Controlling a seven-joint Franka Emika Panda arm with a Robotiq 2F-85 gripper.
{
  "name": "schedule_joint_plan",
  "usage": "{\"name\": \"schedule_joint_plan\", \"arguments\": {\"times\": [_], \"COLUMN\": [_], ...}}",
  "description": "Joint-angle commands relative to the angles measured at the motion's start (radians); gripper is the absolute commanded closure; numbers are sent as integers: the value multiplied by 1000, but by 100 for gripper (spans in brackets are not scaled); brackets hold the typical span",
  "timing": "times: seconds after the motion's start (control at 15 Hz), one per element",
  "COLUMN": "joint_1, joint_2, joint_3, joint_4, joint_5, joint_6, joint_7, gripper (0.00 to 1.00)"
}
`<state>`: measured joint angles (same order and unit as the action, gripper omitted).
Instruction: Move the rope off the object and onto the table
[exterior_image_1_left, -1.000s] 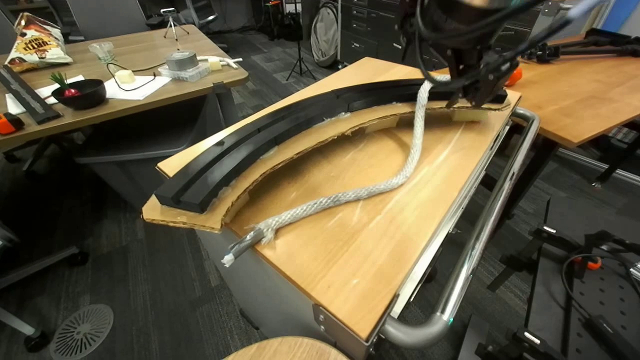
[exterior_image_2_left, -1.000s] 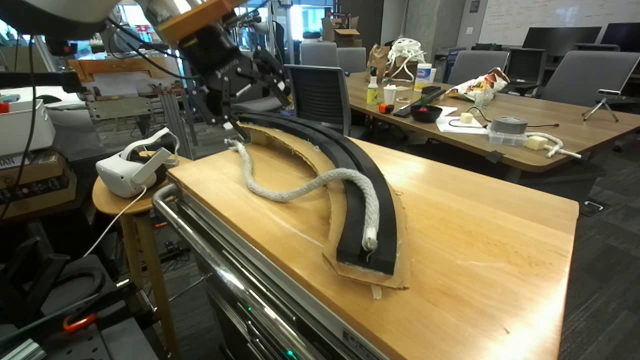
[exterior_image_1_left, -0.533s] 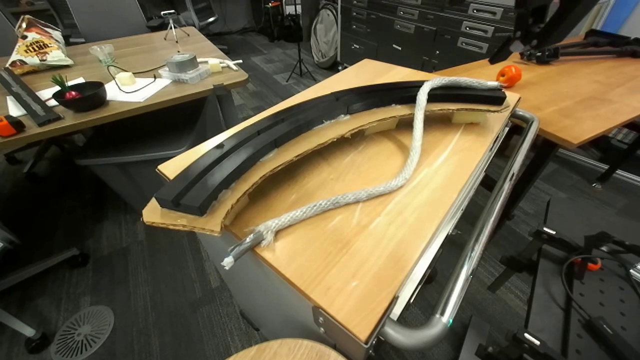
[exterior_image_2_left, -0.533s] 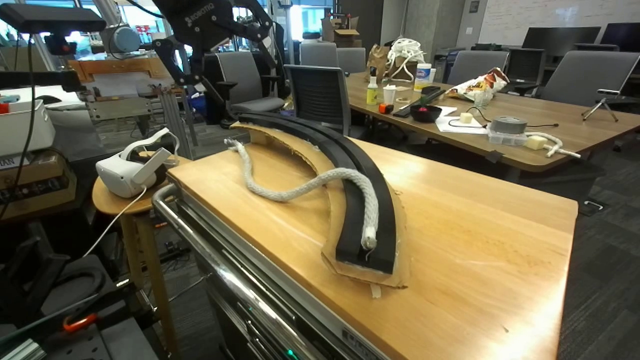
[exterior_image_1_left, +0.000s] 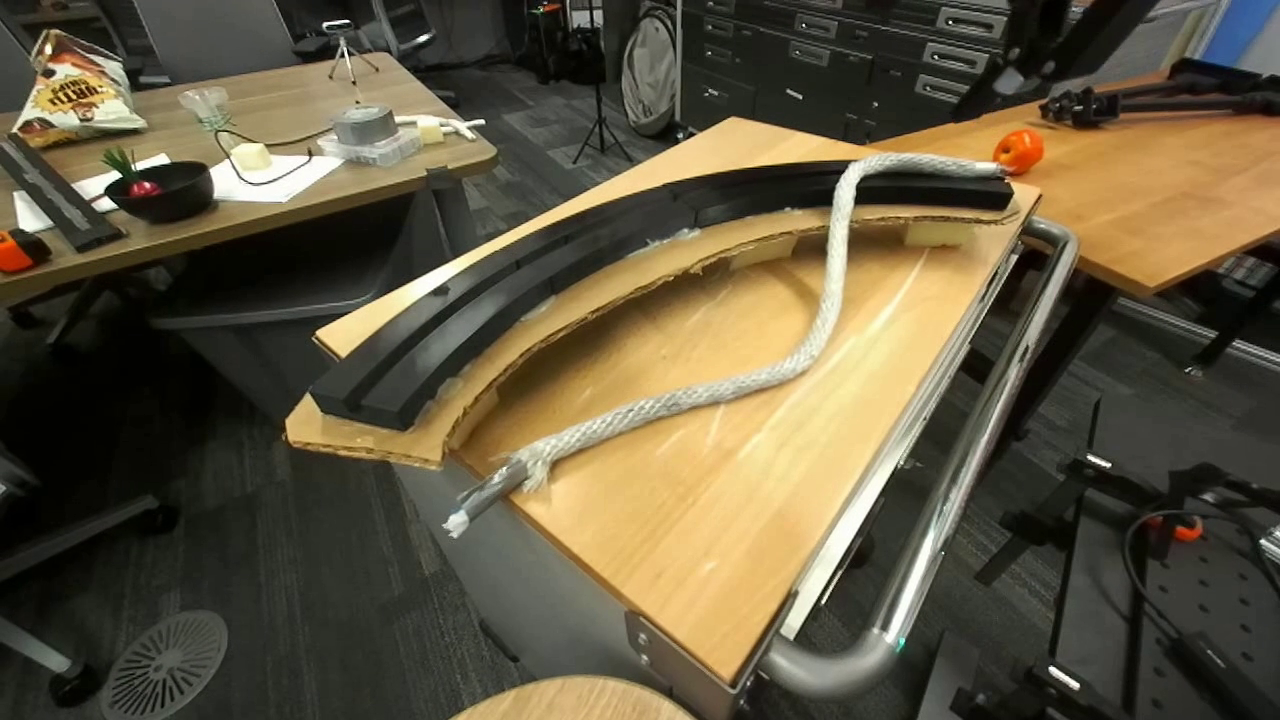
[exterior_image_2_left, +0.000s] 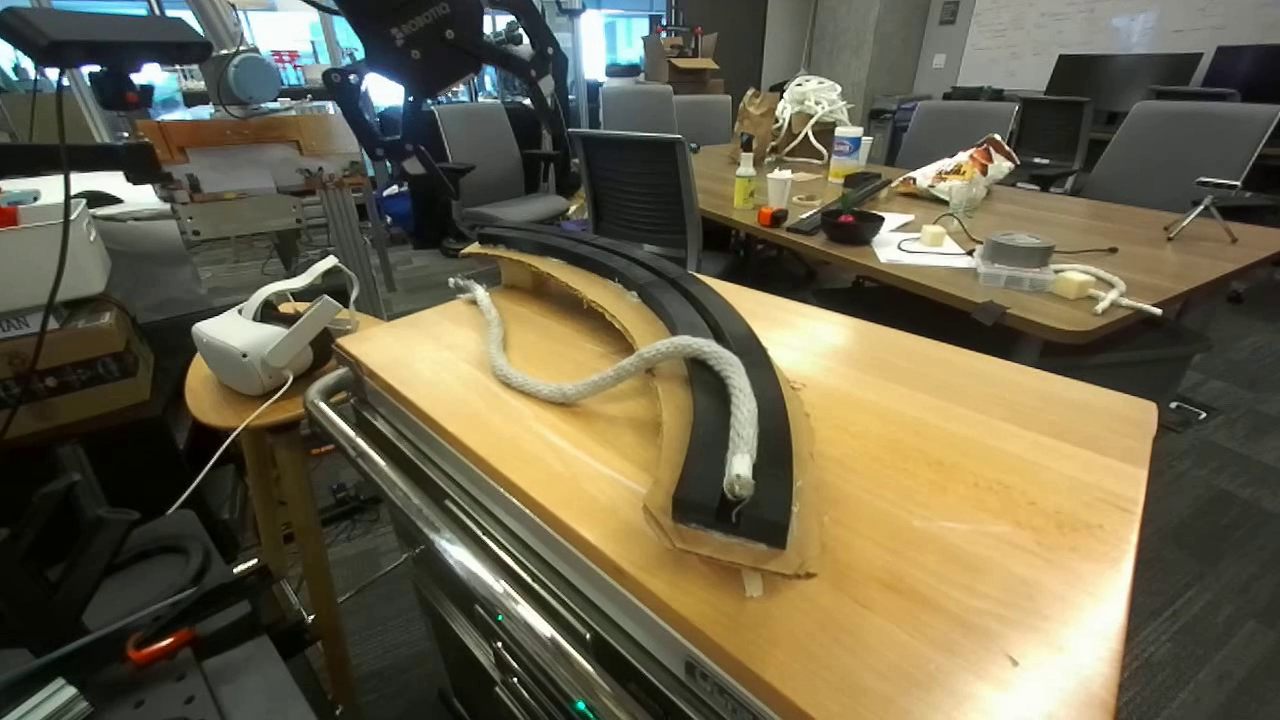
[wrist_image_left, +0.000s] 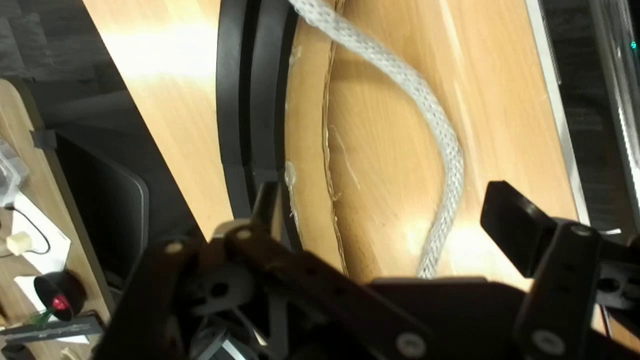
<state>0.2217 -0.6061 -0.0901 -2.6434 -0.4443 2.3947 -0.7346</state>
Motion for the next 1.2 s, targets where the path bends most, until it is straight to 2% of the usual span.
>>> {"name": "schedule_joint_plan", "arguments": {"times": [0.0,0.13,0.33,0.4,0.6,1.13], "joint_1": [40,19,-98,-72,-113,-114], "joint_2": [-3,37,139,73,133,143], "joint_3": [-108,-131,-58,-76,-50,-44], "joint_4": [-5,5,38,-4,7,18], "joint_5": [166,212,100,162,131,130], "joint_6": [51,2,-62,-32,-36,-43], "joint_7": [-196,-286,-254,-276,-270,-269], "gripper": [0,0,0,0,0,0]}}
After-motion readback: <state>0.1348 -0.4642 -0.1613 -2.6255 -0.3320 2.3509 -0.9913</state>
